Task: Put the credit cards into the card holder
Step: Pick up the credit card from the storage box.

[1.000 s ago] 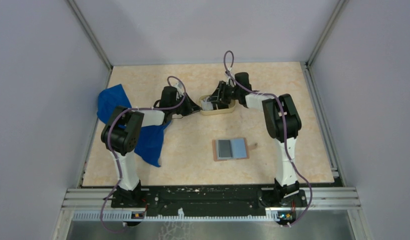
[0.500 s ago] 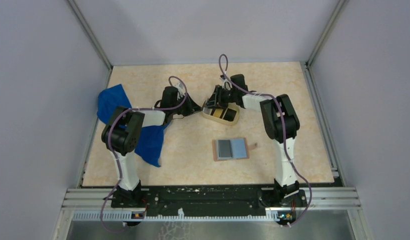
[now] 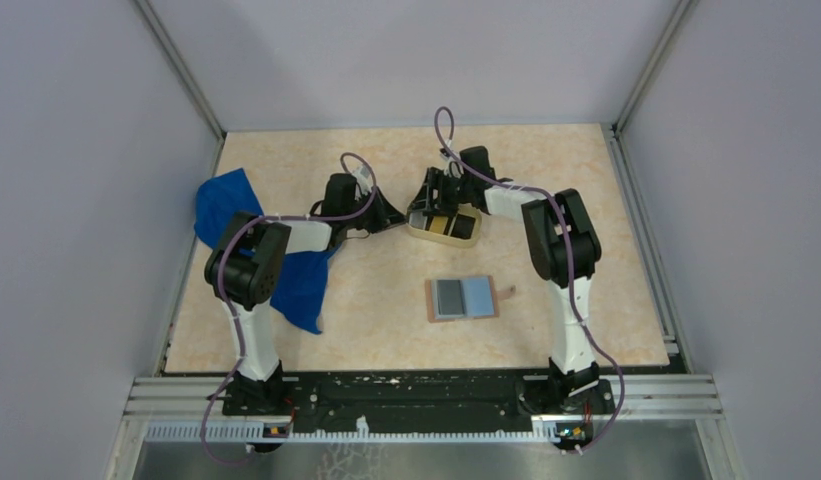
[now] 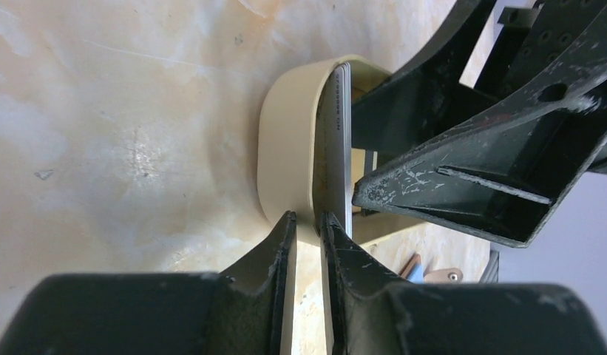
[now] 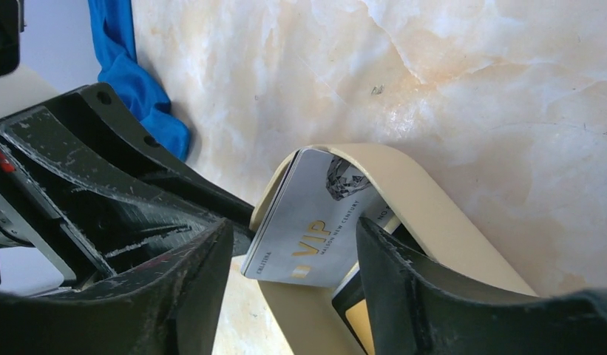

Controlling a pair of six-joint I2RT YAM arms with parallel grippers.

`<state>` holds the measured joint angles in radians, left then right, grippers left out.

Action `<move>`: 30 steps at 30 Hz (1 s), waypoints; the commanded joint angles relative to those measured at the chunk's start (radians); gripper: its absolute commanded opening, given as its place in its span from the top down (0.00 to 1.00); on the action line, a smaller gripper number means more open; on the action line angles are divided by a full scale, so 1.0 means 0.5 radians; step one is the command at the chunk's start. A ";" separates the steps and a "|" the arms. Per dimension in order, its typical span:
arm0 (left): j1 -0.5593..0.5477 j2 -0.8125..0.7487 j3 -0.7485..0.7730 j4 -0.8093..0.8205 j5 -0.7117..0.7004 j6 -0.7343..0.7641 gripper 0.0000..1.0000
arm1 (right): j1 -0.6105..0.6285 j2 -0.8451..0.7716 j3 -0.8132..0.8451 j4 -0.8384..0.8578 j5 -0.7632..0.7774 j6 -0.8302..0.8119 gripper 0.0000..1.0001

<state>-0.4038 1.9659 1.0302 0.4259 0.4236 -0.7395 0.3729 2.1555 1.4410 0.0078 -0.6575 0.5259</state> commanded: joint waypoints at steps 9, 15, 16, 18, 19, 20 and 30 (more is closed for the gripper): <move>-0.018 0.058 0.040 0.160 0.305 0.061 0.75 | 0.012 -0.117 0.026 -0.037 0.042 -0.049 0.38; -0.018 0.081 0.065 0.162 0.366 0.065 0.73 | 0.008 -0.133 0.065 -0.158 0.111 -0.162 0.52; -0.018 0.081 0.066 0.161 0.365 0.067 0.73 | 0.006 -0.137 0.068 -0.168 0.119 -0.173 0.53; -0.018 0.081 0.066 0.158 0.364 0.067 0.73 | 0.001 -0.160 0.067 -0.183 0.136 -0.195 0.54; -0.018 0.083 0.066 0.155 0.362 0.068 0.73 | -0.002 -0.169 0.066 -0.188 0.138 -0.202 0.54; -0.017 0.083 0.066 0.153 0.361 0.069 0.73 | -0.005 -0.177 0.064 -0.191 0.140 -0.207 0.54; -0.015 0.076 0.066 0.136 0.350 0.071 0.73 | -0.088 -0.220 0.015 -0.196 0.101 -0.244 0.64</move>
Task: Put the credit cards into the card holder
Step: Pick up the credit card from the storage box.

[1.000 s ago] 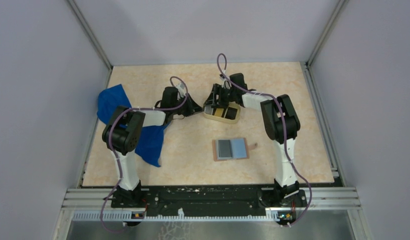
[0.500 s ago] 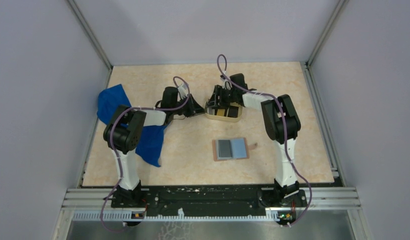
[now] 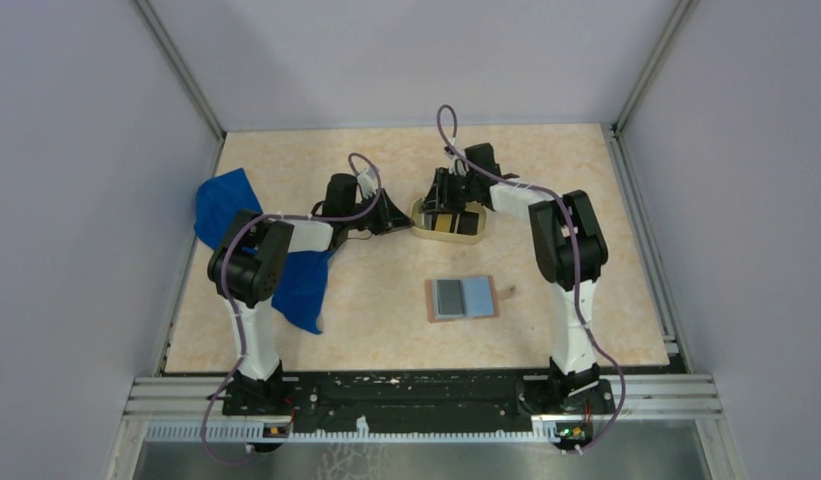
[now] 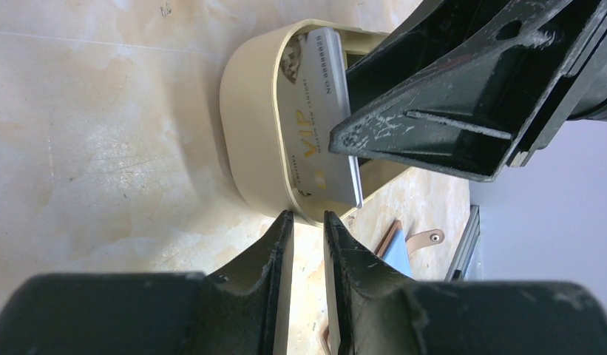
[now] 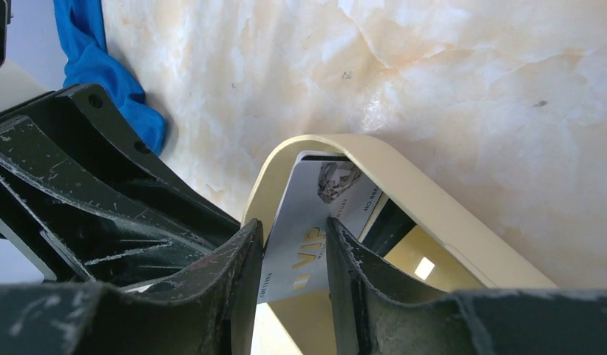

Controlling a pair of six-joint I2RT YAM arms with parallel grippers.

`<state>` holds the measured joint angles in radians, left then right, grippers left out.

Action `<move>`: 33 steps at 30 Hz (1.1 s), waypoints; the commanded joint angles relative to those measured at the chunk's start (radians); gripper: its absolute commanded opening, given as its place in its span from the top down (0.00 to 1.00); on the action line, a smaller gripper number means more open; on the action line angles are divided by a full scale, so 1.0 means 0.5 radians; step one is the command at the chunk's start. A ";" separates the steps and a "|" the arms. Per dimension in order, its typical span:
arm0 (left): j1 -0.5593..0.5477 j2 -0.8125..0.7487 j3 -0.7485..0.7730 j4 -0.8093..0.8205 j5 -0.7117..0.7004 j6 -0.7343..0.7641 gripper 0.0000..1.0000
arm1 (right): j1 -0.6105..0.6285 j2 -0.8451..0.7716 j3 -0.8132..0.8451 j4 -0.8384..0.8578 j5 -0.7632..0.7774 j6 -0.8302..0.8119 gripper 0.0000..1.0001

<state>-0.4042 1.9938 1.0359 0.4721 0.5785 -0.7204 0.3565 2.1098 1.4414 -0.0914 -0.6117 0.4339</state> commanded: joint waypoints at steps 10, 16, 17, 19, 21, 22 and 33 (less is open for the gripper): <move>-0.017 0.011 0.041 0.044 0.027 0.037 0.73 | -0.152 -0.145 -0.017 0.014 -0.113 -0.090 0.69; -0.017 0.010 0.042 0.044 0.027 0.036 0.73 | -0.188 -0.132 -0.034 0.024 -0.194 -0.106 0.68; -0.017 0.010 0.041 0.044 0.027 0.038 0.73 | -0.188 -0.125 -0.042 0.047 -0.226 -0.086 0.68; -0.017 0.010 0.042 0.044 0.027 0.036 0.73 | -0.188 -0.101 -0.051 0.097 -0.300 -0.044 0.68; -0.017 0.011 0.042 0.044 0.027 0.036 0.73 | -0.188 -0.069 -0.048 0.113 -0.350 -0.017 0.67; -0.017 0.010 0.042 0.044 0.027 0.037 0.73 | -0.188 -0.057 -0.050 0.125 -0.363 -0.006 0.65; -0.016 0.008 0.037 0.048 0.031 0.039 0.73 | -0.108 0.069 0.002 0.075 -0.368 -0.040 0.60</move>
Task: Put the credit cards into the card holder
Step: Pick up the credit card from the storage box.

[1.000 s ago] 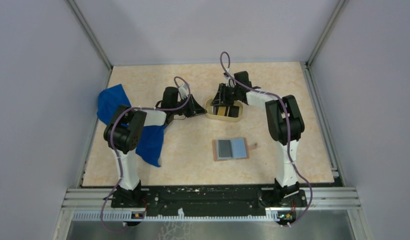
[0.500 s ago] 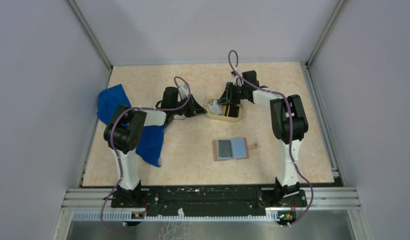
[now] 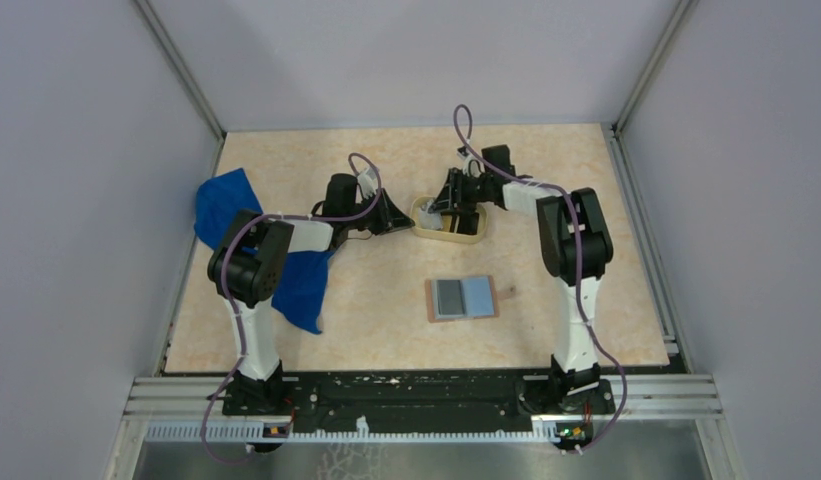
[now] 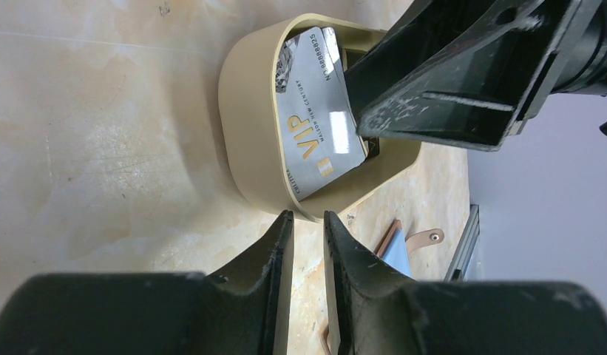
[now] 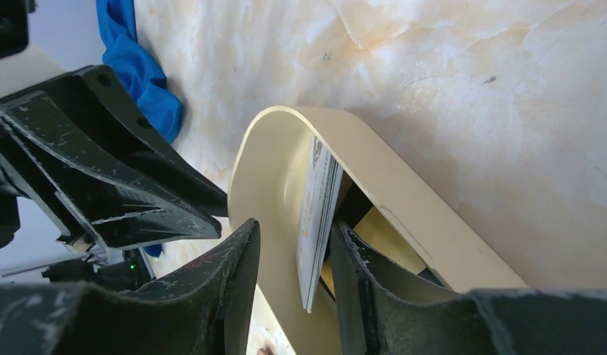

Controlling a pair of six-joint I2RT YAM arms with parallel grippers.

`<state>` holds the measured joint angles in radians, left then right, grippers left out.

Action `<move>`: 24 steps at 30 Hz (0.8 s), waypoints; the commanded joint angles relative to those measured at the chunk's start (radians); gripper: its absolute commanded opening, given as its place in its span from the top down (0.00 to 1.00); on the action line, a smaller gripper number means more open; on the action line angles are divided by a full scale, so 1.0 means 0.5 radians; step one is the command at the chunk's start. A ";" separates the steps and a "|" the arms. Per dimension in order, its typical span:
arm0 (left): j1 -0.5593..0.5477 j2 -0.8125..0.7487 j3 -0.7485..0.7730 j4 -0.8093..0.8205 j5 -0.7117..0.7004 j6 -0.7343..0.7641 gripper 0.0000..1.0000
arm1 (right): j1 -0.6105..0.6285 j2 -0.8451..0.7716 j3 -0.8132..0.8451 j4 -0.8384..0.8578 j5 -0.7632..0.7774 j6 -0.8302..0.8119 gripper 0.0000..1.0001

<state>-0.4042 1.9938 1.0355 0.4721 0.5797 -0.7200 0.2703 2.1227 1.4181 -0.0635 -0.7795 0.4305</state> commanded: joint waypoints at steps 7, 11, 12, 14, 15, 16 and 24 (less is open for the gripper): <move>-0.017 -0.017 0.002 0.083 0.020 0.037 0.73 | 0.119 0.062 0.098 -0.066 0.080 -0.114 0.59; -0.016 -0.027 -0.012 0.098 0.019 0.035 0.73 | 0.121 0.081 0.114 -0.071 0.084 -0.115 0.60; -0.017 -0.030 -0.017 0.104 0.019 0.035 0.73 | 0.120 0.088 0.124 -0.075 0.085 -0.115 0.60; -0.017 -0.036 -0.026 0.115 0.019 0.037 0.73 | 0.121 0.107 0.144 -0.102 0.099 -0.130 0.60; -0.017 -0.038 -0.029 0.119 0.018 0.036 0.73 | 0.119 0.119 0.160 -0.118 0.113 -0.140 0.60; -0.017 -0.041 -0.032 0.122 0.016 0.037 0.73 | 0.119 0.129 0.174 -0.138 0.132 -0.150 0.60; -0.017 -0.051 -0.050 0.141 0.011 0.036 0.73 | 0.113 0.113 0.192 -0.125 0.060 -0.098 0.63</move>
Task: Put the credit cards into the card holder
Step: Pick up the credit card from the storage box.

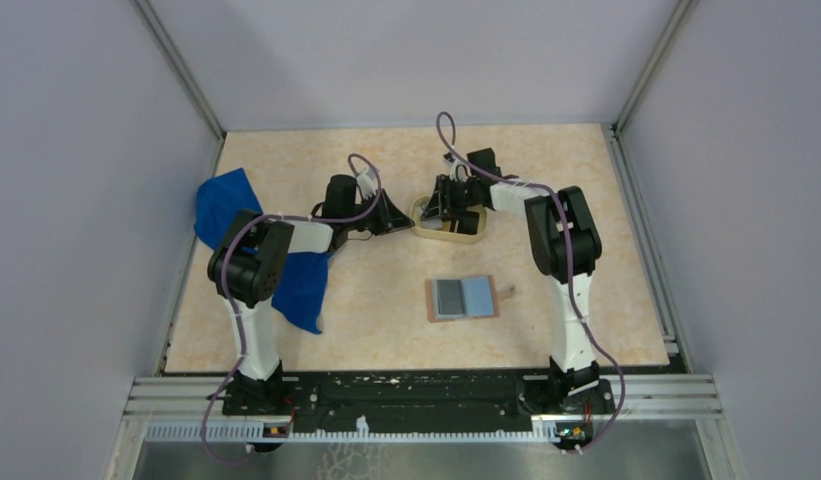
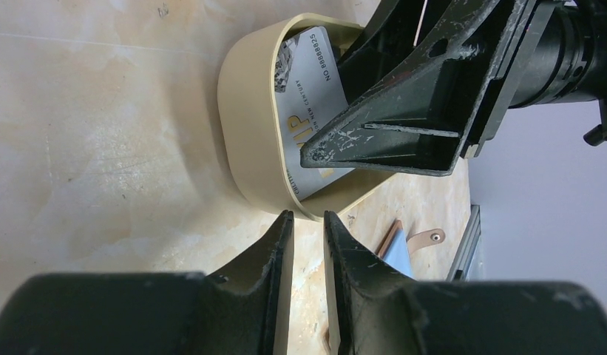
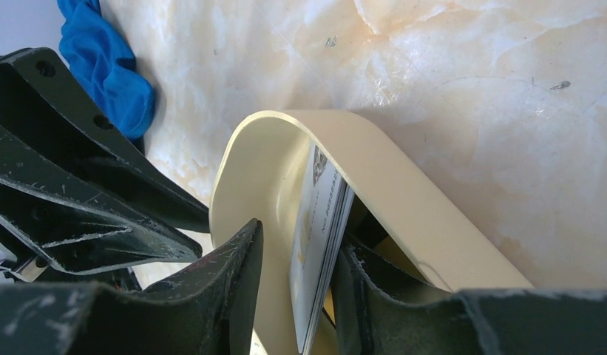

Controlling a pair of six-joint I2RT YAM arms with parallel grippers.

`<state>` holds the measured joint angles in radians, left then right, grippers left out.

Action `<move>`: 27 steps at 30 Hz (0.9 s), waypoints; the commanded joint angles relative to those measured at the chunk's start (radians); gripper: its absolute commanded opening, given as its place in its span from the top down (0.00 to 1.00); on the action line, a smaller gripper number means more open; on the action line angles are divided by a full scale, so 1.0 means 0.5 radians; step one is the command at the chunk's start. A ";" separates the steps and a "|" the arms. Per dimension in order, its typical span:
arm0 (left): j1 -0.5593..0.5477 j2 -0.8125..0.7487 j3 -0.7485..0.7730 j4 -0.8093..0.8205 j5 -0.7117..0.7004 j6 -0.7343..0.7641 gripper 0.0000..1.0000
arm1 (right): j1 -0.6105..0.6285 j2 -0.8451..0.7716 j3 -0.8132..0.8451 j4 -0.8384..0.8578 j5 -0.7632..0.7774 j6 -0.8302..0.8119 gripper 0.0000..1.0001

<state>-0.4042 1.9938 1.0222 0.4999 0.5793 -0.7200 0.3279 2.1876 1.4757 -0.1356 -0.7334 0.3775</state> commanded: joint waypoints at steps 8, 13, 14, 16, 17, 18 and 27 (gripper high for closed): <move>-0.015 -0.065 -0.041 0.102 0.009 0.033 0.73 | -0.071 -0.126 0.019 0.108 -0.150 0.109 0.65; -0.014 -0.072 -0.049 0.108 0.004 0.034 0.73 | -0.113 -0.132 0.010 0.121 -0.182 0.127 0.66; -0.016 -0.073 -0.050 0.108 0.005 0.032 0.73 | -0.122 -0.134 0.006 0.121 -0.184 0.124 0.66; -0.015 -0.073 -0.050 0.111 0.004 0.032 0.73 | -0.136 -0.140 -0.006 0.126 -0.193 0.125 0.66; -0.014 -0.073 -0.050 0.111 0.004 0.032 0.73 | -0.142 -0.143 -0.011 0.133 -0.202 0.131 0.66; -0.014 -0.072 -0.053 0.111 0.004 0.032 0.73 | -0.146 -0.142 -0.015 0.139 -0.214 0.136 0.66; -0.014 -0.073 -0.053 0.117 0.010 0.033 0.73 | -0.126 -0.091 0.005 0.103 -0.217 0.100 0.64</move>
<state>-0.4042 1.9934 1.0035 0.5198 0.5785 -0.7200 0.2554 2.1857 1.4639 -0.1017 -0.8288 0.4458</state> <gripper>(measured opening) 0.268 0.351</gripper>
